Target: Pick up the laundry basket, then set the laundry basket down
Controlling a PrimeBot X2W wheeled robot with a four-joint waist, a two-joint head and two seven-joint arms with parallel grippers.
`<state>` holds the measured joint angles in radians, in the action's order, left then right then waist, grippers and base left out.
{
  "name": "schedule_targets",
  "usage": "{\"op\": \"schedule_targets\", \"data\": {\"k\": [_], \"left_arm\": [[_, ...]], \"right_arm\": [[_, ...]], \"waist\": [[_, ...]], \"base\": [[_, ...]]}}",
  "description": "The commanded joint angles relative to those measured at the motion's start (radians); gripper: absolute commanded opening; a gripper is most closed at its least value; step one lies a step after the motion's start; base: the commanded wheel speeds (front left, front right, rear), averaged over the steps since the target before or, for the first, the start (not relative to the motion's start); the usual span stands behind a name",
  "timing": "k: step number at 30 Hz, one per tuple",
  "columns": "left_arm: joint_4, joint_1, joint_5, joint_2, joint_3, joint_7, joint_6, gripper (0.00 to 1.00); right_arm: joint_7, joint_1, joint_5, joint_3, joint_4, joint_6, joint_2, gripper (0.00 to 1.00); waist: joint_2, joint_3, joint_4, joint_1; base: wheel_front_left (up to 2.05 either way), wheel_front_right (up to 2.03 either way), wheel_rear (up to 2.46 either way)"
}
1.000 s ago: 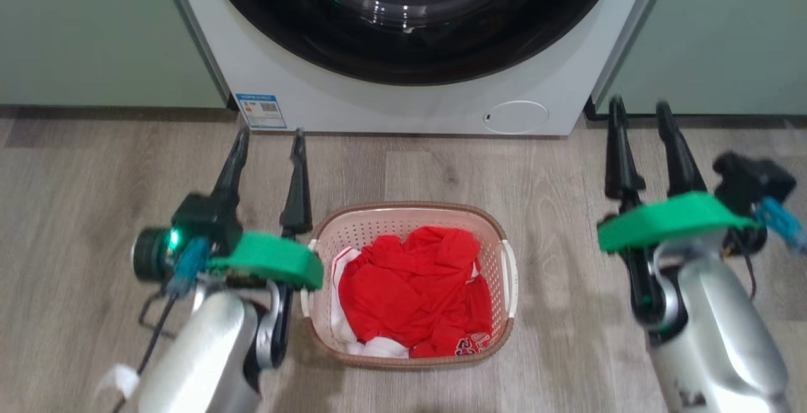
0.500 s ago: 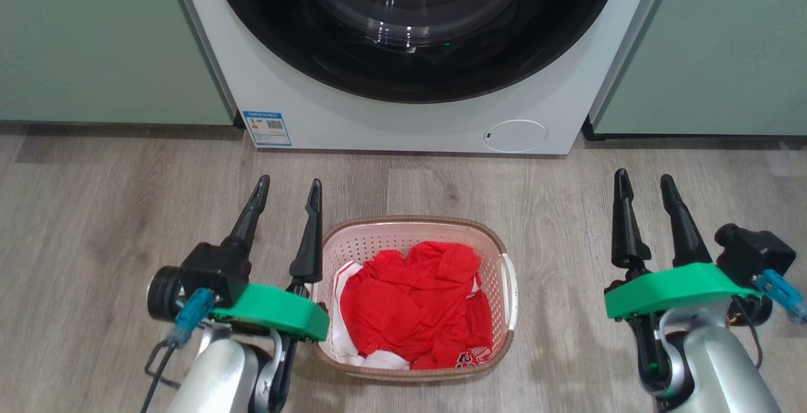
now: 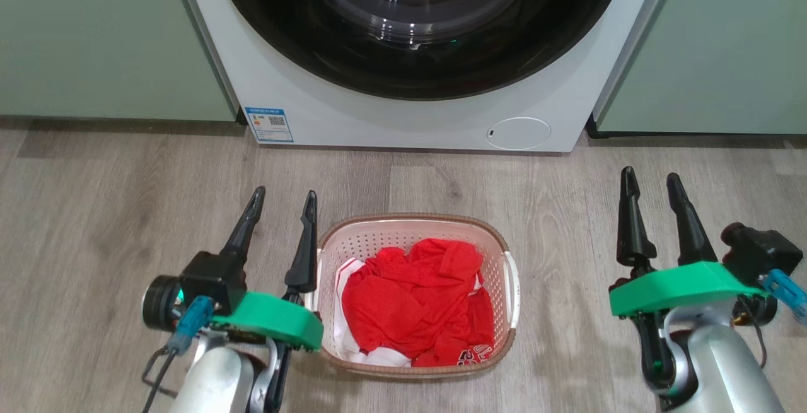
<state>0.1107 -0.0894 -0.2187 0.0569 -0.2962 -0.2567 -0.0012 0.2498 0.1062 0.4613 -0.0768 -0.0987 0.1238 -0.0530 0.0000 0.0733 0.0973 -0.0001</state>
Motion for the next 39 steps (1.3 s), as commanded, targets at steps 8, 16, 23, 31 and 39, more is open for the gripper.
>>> {"op": "schedule_targets", "data": {"k": [8, 16, 23, 31, 39], "left_arm": [[-0.028, -0.038, 0.015, -0.006, 0.052, -0.005, -0.009, 1.00], [-0.058, -0.028, 0.009, -0.006, 0.045, -0.005, 0.001, 1.00], [-0.061, -0.026, 0.000, -0.007, 0.041, -0.005, 0.004, 1.00], [0.023, 0.025, -0.014, -0.002, 0.009, 0.000, -0.007, 0.00], [0.024, 0.026, -0.110, 0.004, 0.026, 0.017, -0.012, 0.00]], "right_arm": [[0.012, 0.028, -0.003, -0.025, 0.032, 0.007, 0.003, 1.00], [0.012, 0.029, -0.004, -0.025, 0.027, 0.007, 0.003, 1.00], [0.012, 0.027, -0.007, -0.024, 0.021, 0.007, 0.003, 1.00], [-0.002, -0.020, 0.001, -0.005, -0.061, 0.000, 0.003, 0.00], [-0.020, -0.020, 0.080, 0.001, -0.064, 0.000, -0.001, 0.00]], "waist": [[0.0000, 0.005, -0.004, 0.0001], [0.0000, 0.003, -0.013, 0.0001], [0.0000, -0.005, -0.018, 0.0001], [0.0000, -0.010, -0.018, 0.0001], [0.0000, -0.014, -0.023, 0.0001]], "base": [[0.00, 0.00, 0.00], [0.00, 0.00, 0.00], [0.00, 0.00, 0.00], [0.00, 0.00, 0.00], [0.00, 0.00, 0.00]]}}
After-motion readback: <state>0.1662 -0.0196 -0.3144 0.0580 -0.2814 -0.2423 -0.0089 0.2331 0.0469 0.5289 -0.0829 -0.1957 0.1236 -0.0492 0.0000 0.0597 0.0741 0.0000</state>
